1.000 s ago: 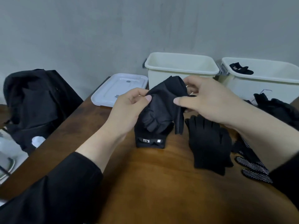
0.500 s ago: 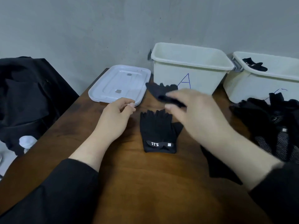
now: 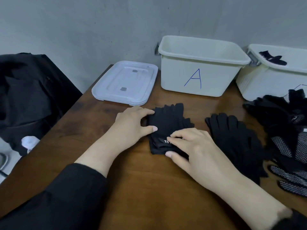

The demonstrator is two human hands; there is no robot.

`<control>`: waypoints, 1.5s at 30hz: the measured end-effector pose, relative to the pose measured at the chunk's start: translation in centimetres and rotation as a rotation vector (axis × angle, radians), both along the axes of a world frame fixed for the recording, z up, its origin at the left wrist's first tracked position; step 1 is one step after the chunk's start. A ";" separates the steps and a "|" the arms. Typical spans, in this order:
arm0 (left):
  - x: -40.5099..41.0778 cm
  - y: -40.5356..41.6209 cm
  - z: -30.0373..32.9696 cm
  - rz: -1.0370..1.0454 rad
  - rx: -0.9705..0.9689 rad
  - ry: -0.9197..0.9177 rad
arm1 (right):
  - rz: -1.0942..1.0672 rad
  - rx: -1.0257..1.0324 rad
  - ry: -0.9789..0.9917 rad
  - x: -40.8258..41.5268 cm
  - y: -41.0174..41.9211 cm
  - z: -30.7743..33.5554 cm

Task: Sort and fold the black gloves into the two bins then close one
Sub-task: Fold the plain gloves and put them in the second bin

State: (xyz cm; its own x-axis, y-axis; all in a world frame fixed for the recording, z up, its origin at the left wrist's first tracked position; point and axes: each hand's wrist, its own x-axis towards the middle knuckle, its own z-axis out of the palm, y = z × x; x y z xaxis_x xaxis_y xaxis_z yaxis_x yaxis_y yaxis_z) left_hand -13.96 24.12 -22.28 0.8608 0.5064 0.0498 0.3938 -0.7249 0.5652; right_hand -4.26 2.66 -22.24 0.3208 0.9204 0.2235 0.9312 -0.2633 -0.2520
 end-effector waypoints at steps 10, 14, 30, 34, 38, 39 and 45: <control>-0.4 -0.6 0.6 -0.096 0.071 -0.189 | 0.081 -0.211 0.168 1.7 -0.8 0.7; -1.2 -1.6 1.5 -0.366 -0.098 -0.183 | 0.062 -0.180 0.156 2.1 -0.6 0.3; -1.3 -2.6 2.5 -0.295 -0.202 -0.038 | -0.087 0.025 0.280 2.0 -1.1 1.6; -1.3 -2.5 2.5 -0.253 -0.346 -0.094 | -0.167 0.146 0.407 2.3 -0.4 1.5; -0.6 -2.2 1.8 -0.113 -0.353 -0.166 | -0.234 0.221 0.370 3.1 1.3 1.3; -0.3 -2.1 1.5 -0.063 -0.337 -0.183 | -0.237 0.232 0.307 3.3 1.8 1.2; 0.9 -1.8 0.2 0.051 -0.038 -0.211 | -0.202 0.233 0.089 4.8 3.8 0.1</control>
State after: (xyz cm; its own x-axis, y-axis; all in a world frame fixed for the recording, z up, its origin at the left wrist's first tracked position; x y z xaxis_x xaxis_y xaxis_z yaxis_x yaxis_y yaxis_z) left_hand -13.03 22.27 -22.12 0.8063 0.5542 0.2066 0.2994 -0.6837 0.6656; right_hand 0.49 6.44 -22.11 0.5198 0.7634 0.3835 0.8375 -0.3668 -0.4049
